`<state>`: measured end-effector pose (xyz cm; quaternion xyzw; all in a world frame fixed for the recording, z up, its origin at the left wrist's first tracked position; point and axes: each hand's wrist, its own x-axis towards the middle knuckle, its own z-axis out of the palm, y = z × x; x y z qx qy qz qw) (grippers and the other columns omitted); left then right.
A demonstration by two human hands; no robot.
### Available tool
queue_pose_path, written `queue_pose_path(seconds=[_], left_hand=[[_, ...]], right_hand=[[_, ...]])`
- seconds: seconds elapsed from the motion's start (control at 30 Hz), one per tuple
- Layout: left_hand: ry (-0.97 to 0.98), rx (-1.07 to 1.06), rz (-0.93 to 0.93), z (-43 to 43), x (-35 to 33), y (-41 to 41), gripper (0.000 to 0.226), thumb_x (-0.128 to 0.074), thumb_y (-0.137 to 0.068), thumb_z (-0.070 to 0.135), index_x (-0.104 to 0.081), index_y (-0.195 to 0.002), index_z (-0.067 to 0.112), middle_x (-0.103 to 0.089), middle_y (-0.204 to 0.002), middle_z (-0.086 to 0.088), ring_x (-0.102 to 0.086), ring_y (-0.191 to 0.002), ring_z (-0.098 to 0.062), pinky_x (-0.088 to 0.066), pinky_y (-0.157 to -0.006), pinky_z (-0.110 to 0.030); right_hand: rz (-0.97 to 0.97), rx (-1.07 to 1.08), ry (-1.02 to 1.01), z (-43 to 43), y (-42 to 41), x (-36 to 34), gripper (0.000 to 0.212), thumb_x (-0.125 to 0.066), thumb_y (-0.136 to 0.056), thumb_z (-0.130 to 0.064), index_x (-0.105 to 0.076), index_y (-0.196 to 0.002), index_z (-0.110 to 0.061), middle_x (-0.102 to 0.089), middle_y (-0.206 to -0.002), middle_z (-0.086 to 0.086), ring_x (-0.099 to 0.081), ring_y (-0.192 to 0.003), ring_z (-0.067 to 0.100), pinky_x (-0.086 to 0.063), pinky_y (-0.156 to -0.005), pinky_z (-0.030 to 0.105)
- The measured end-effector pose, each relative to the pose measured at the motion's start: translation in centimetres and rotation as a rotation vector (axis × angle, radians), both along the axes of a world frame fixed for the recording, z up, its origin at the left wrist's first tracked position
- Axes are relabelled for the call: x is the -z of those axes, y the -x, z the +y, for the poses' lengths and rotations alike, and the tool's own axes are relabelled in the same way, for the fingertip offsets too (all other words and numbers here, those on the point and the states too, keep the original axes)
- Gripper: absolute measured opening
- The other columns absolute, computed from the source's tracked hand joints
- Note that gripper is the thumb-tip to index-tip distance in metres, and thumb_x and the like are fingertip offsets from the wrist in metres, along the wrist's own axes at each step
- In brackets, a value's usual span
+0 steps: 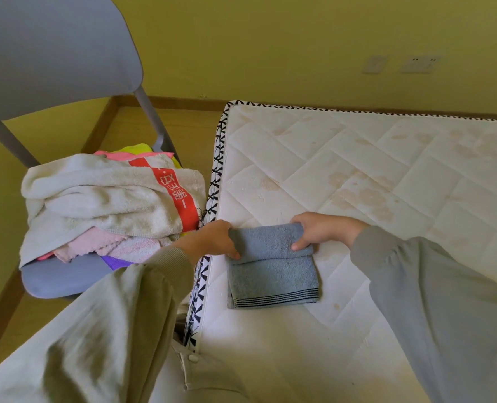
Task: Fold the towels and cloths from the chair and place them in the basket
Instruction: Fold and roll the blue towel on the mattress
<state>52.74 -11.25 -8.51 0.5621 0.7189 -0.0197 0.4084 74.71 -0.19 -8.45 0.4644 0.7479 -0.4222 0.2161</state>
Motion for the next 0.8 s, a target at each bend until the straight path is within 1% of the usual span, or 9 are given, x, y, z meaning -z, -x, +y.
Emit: queue_pose_path(seconds=[0.07, 0.1, 0.2, 0.33, 0.43, 0.53, 0.6, 0.7, 0.8], left_hand=[[0.032, -0.058, -0.071, 0.1, 0.0, 0.4, 0.03, -0.079, -0.072, 0.017, -0.057, -0.092, 0.008, -0.054, -0.087, -0.002, -0.049, -0.078, -0.017, -0.038, -0.063, -0.026], [0.016, -0.084, -0.105, 0.1, 0.0, 0.6, 0.027, -0.079, -0.071, 0.015, -0.057, -0.086, 0.009, -0.053, -0.084, -0.002, -0.05, -0.077, -0.018, -0.039, -0.062, -0.027], [-0.086, -0.102, -0.082, 0.0, -0.1, 1.1, 0.034, -0.08, -0.069, 0.014, -0.059, -0.095, 0.006, -0.059, -0.092, -0.007, -0.056, -0.086, -0.024, -0.047, -0.071, -0.033], [-0.32, -0.064, 0.139, 0.8, 0.1, 1.4, 0.042, -0.078, -0.068, 0.018, -0.057, -0.104, 0.013, -0.057, -0.101, -0.004, -0.052, -0.09, -0.02, -0.05, -0.077, -0.035], [-0.479, 0.039, 0.352, 1.4, 0.3, 1.1, 0.04, -0.07, -0.072, 0.018, -0.053, -0.108, 0.017, -0.053, -0.106, -0.003, -0.047, -0.099, -0.022, -0.042, -0.083, -0.035], [-0.601, 0.175, 0.484, 1.1, 0.4, 0.8, 0.039, -0.065, -0.074, 0.013, -0.051, -0.11, 0.018, -0.051, -0.105, -0.003, -0.045, -0.099, -0.023, -0.037, -0.086, -0.034], [-0.656, 0.277, 0.516, 0.5, 0.7, 1.0, 0.043, -0.07, -0.067, 0.009, -0.053, -0.106, 0.016, -0.052, -0.099, -0.005, -0.047, -0.092, -0.024, -0.039, -0.082, -0.035], [-0.701, 0.365, 0.519, -0.5, 1.3, 1.3, 0.054, -0.079, -0.046, 0.006, -0.057, -0.095, 0.014, -0.052, -0.084, -0.005, -0.05, -0.076, -0.025, -0.045, -0.069, -0.037], [-0.702, 0.439, 0.46, -1.6, 1.4, 1.8, 0.057, -0.075, -0.041, 0.007, -0.058, -0.094, 0.014, -0.052, -0.082, -0.004, -0.05, -0.073, -0.024, -0.046, -0.064, -0.035]], right_hand=[[0.013, 0.016, 0.007, 0.0, -0.1, -0.1, 0.042, -0.076, -0.077, -0.01, -0.057, -0.114, -0.013, -0.06, -0.106, 0.001, -0.056, -0.103, 0.019, -0.042, -0.082, 0.024], [0.03, 0.02, -0.012, 0.1, -0.1, -0.2, 0.037, -0.076, -0.076, -0.008, -0.058, -0.109, -0.014, -0.061, -0.103, 0.002, -0.057, -0.1, 0.019, -0.042, -0.08, 0.024], [0.115, 0.034, -0.148, 0.2, 0.5, -0.5, 0.04, -0.076, -0.071, -0.002, -0.06, -0.106, -0.012, -0.059, -0.104, 0.003, -0.056, -0.096, 0.018, -0.044, -0.078, 0.026], [0.2, -0.037, -0.453, 0.6, 1.5, -0.4, 0.045, -0.073, -0.069, -0.002, -0.059, -0.11, -0.01, -0.052, -0.107, 0.004, -0.049, -0.1, 0.019, -0.039, -0.083, 0.024], [0.211, -0.101, -0.64, 0.5, 1.5, 0.0, 0.04, -0.071, -0.071, -0.005, -0.056, -0.107, -0.013, -0.053, -0.106, 0.002, -0.047, -0.102, 0.02, -0.039, -0.085, 0.029], [0.164, -0.248, -0.846, 0.1, 1.0, 0.2, 0.038, -0.069, -0.071, -0.007, -0.054, -0.106, -0.014, -0.052, -0.105, 0.001, -0.046, -0.101, 0.021, -0.038, -0.082, 0.03], [0.128, -0.35, -0.927, -0.5, 0.6, 0.6, 0.04, -0.074, -0.068, -0.009, -0.055, -0.103, -0.013, -0.052, -0.103, 0.002, -0.047, -0.098, 0.022, -0.038, -0.079, 0.031], [0.153, -0.401, -0.967, -1.8, -0.4, 1.2, 0.045, -0.078, -0.059, -0.007, -0.058, -0.099, -0.012, -0.054, -0.098, 0.002, -0.051, -0.092, 0.024, -0.043, -0.075, 0.032], [0.178, -0.428, -0.913, -2.6, -1.3, 1.1, 0.045, -0.071, -0.071, -0.014, -0.055, -0.112, -0.012, -0.051, -0.109, 0.001, -0.046, -0.103, 0.022, -0.039, -0.086, 0.031]])
